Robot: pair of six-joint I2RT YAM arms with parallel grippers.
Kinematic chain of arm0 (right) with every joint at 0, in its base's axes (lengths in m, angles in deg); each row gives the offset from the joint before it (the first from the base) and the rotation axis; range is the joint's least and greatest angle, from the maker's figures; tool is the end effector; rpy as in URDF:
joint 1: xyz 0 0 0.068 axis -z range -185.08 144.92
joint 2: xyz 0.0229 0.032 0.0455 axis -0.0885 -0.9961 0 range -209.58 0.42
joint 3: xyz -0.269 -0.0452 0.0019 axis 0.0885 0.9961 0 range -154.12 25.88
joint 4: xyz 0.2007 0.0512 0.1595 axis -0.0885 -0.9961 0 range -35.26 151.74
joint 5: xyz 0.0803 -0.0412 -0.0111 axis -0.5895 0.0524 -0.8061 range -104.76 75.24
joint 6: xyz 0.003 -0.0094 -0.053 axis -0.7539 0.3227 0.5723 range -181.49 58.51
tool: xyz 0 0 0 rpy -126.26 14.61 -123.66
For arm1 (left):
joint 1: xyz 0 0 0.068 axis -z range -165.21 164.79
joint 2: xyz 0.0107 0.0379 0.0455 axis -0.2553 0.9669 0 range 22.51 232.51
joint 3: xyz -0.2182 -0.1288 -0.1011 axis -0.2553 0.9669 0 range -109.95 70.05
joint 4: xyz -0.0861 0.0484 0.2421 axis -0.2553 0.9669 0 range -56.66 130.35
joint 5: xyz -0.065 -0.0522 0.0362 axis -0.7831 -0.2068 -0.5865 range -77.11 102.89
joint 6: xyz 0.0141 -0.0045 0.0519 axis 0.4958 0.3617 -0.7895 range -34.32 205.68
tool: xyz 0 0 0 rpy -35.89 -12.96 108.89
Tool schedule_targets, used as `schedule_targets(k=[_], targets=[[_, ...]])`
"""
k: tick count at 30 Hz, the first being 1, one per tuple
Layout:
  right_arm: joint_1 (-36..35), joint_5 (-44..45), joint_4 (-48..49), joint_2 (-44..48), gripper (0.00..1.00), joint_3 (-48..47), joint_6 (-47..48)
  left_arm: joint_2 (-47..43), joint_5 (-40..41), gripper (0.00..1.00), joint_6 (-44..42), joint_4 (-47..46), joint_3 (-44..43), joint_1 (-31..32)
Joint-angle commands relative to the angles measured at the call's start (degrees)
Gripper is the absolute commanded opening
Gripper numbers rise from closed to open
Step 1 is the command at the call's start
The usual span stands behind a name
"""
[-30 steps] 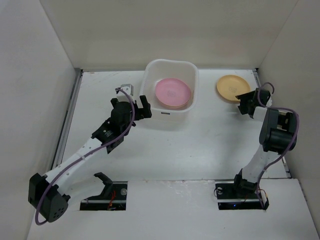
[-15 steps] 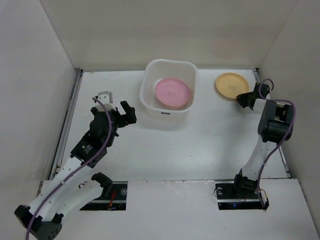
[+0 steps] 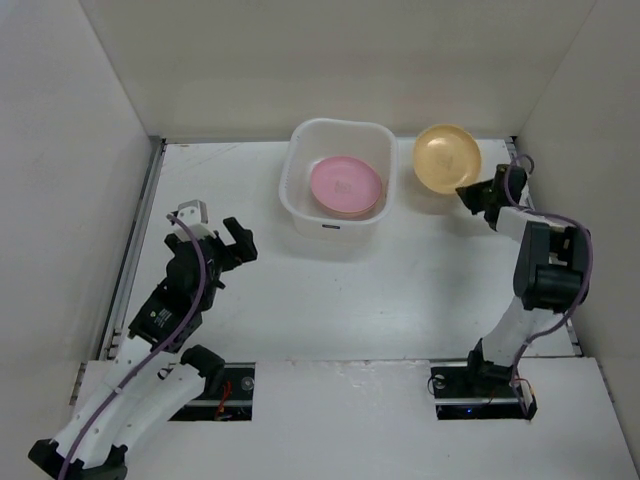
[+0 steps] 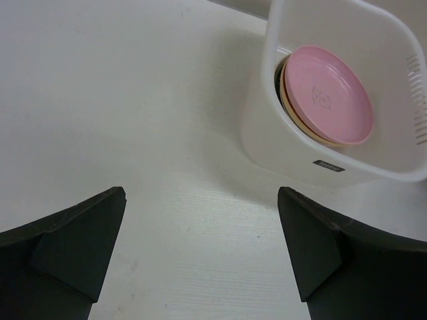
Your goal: Place the plates into the plastic bin on the countertop
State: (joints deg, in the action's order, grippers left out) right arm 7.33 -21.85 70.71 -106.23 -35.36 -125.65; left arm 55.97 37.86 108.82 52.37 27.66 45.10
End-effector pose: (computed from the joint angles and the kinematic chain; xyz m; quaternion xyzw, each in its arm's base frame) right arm 0.3899 -0.0814 0.1692 0.5302 0.7167 0.2460 0.3805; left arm 0.1260 -0.0562 0.3376 -0.0917 0.7557 -0.1339 0.6346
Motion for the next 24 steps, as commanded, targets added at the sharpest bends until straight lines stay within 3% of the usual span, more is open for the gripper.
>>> schedule_targets(k=[1,8,14,24], targets=[[-6.6,-2.4,11.8,13.0,0.0,-0.1,3.9,-1.4,1.0,1.0,1.4,0.0,1.3,-0.6],[-23.3,2.1,4.7,22.8,0.03,-3.6,13.4,-3.1,1.0,1.0,3.3,1.0,2.9,1.5],[-35.0,11.6,-9.7,16.8,0.03,-15.0,26.3,-5.0,2.9,1.0,5.0,3.4,5.1,3.0],[-38.7,23.6,-17.9,4.7,0.02,-28.2,34.5,-6.2,5.7,1.0,6.2,4.9,7.2,4.9]])
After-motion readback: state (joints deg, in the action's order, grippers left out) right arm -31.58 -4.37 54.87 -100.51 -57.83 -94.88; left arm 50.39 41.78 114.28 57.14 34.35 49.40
